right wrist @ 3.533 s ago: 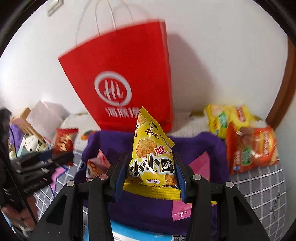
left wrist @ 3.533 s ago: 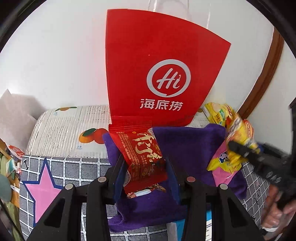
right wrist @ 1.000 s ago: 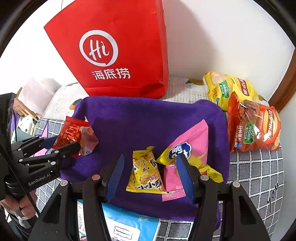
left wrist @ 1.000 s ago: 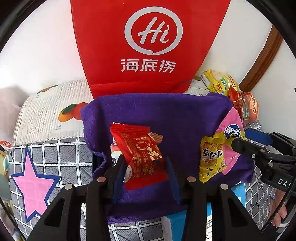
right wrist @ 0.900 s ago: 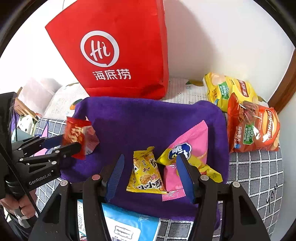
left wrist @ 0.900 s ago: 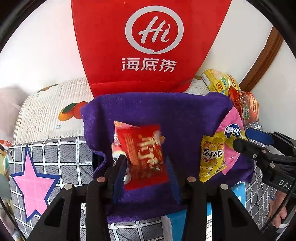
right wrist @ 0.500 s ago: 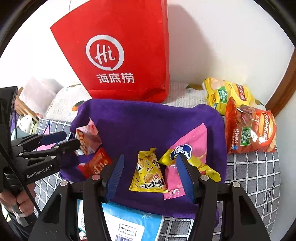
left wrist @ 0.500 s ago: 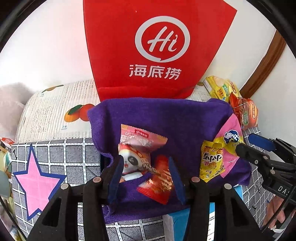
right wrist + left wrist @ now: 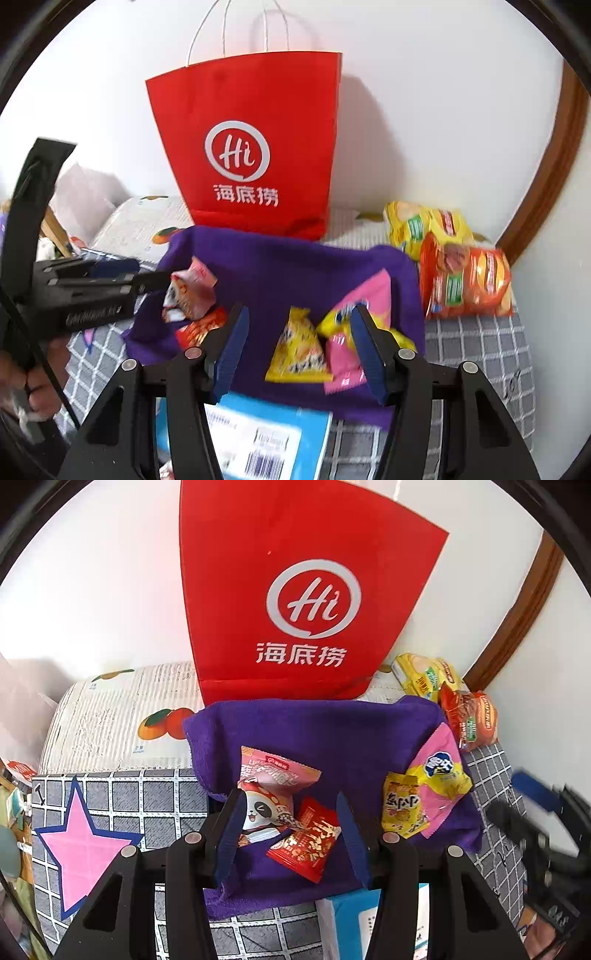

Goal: Organize snacks
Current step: 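Move both tools to the snack pile on the checkered cover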

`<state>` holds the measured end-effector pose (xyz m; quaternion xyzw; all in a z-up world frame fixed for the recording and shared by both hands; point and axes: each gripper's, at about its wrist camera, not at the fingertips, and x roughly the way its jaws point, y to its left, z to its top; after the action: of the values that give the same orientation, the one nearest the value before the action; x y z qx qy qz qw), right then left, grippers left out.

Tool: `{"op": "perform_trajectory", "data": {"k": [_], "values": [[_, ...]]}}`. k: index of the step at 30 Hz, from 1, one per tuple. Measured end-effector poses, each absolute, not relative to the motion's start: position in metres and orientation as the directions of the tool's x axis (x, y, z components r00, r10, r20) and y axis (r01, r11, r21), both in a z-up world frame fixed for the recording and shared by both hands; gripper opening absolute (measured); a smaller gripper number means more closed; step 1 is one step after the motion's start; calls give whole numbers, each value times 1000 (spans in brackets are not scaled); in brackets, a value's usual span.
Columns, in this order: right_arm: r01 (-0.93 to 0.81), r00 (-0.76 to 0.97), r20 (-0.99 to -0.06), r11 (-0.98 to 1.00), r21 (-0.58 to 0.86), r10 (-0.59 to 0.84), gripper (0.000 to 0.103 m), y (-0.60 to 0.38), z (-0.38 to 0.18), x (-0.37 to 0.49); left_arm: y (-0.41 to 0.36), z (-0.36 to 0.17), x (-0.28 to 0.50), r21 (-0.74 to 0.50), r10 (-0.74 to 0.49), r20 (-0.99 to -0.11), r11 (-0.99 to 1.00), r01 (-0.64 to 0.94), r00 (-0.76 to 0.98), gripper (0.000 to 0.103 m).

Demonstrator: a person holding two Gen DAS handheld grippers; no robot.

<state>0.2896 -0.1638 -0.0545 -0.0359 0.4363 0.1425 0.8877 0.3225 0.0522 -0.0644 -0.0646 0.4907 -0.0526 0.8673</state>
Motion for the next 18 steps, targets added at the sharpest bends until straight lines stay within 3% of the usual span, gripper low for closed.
{"op": "perform_trajectory", "data": {"k": [9, 13, 18], "values": [[-217, 536, -832, 976, 31, 146, 57, -211, -93, 196, 31, -32, 294, -173, -194, -798, 981, 90, 571, 52], [-219, 478, -851, 968, 123, 216, 51, -229, -120, 157, 17, -15, 276, -134, -189, -771, 982, 134, 609, 55], [-268, 451, -864, 957, 109, 224, 48, -228, -148, 122, 15, -11, 250, -117, -181, -780, 983, 145, 599, 57]]}}
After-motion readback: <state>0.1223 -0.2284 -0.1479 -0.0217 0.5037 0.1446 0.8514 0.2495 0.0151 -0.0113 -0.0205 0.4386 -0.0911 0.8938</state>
